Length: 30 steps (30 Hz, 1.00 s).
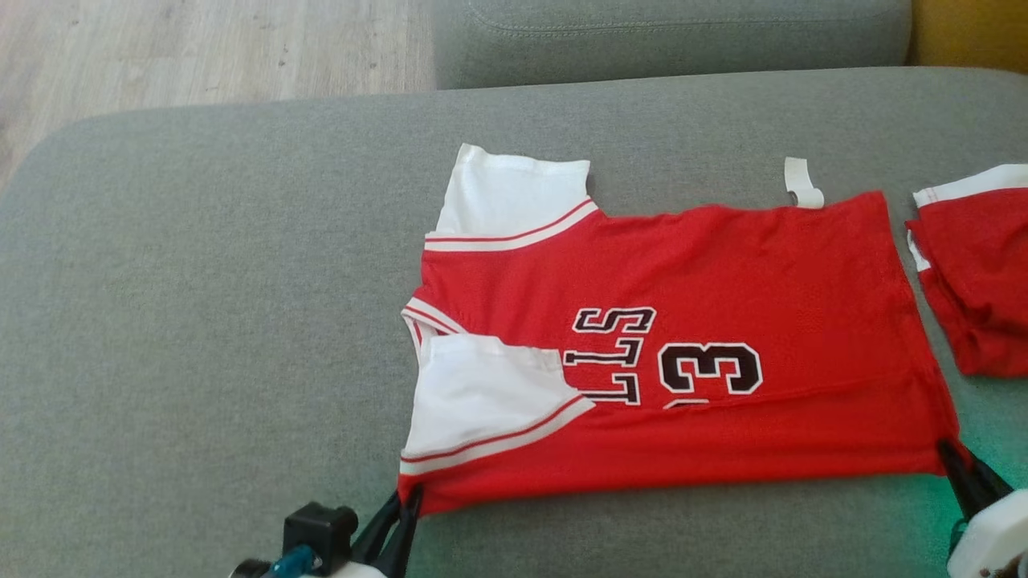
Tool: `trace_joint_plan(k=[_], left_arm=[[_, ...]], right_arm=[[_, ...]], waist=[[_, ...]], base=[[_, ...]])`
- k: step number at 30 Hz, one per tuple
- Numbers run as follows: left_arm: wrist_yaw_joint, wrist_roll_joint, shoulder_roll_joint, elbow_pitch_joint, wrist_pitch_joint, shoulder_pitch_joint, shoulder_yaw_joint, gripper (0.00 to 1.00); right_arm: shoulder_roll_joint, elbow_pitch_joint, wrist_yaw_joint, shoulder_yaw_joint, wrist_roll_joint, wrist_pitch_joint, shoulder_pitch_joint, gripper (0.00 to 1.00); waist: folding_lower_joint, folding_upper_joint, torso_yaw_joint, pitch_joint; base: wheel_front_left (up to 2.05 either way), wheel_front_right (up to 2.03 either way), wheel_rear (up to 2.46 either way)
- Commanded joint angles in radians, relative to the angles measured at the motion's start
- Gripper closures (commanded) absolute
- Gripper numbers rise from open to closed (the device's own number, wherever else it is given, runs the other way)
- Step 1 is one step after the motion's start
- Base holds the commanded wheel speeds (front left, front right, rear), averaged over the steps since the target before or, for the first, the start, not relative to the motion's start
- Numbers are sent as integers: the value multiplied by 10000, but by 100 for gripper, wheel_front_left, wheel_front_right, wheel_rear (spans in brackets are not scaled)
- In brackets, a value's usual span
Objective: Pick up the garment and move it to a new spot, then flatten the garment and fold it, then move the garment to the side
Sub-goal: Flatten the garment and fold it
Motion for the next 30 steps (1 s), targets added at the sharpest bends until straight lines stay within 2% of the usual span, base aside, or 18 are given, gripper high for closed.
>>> trace_joint_plan(k=[1, 2, 3, 4, 5, 6, 7, 11, 15, 18, 21, 25, 30], left_arm=[[61, -43, 219, -266, 0, -220, 298, 100], [57, -50, 217, -233, 7, -226, 289, 100], [57, -50, 217, -233, 7, -226, 289, 100], [43, -59, 213, -180, 8, -242, 284, 73], [28, -69, 204, -119, -9, -269, 288, 57], [15, -66, 205, -61, -18, -295, 285, 25], [15, -54, 213, -17, -15, -329, 282, 0], [46, 198, 395, -115, 13, -755, 330, 0], [-203, 616, 978, -500, 462, -2014, 511, 0], [-798, 801, 1496, -807, 1007, -3494, 722, 0], [-1632, 735, 1827, -674, 1544, -5172, 962, 0], [-2723, 302, 1828, 268, 2502, -7441, 1163, 0], [-3068, -425, 1607, 2235, 4575, -9769, 1297, 0]], right_arm=[[-290, -291, 65, -257, -177, -31, 81, 60], [-217, -357, 65, -395, -337, -11, 139, 7], [-217, -357, 65, -395, -337, -11, 139, 7], [-125, -445, 65, -501, -481, 27, 181, 0], [1, -541, 65, -638, -580, 49, 204, 0], [102, -650, 65, -759, -706, 64, 215, 0], [190, -771, 65, -876, -839, 70, 218, 0], [515, -1306, 65, -1439, -1378, -3, 267, 0], [845, -1887, 65, -1829, -1792, 125, 322, 0], [945, -2357, 65, -1914, -1994, 303, 234, 0], [977, -2773, 65, -1875, -2135, 478, 15, 0], [924, -3195, 65, -1803, -2225, 680, -355, 0], [763, -3466, 65, -1539, -2097, 721, -919, 0]], waist=[[1, -1, -33, -15], [1, -1, -54, -16], [1, -1, -54, -16], [1, -1, -82, -13], [1, -1, -115, -13], [1, -1, -163, -4], [1, -1, -211, 4], [1, -1, -345, 66], [1, -1, -453, 326], [1, -1, -617, 721], [1, -1, -868, 1190], [1, -1, -1235, 2023], [1, -1, -1809, 2865]], base=[[0, 0, 0], [0, 0, 0], [0, 0, 0], [0, 0, 0], [0, 0, 0], [0, 0, 0], [0, 0, 0], [0, 0, 0], [0, 0, 0], [0, 0, 0], [0, 0, 0], [0, 0, 0], [0, 0, 0]])
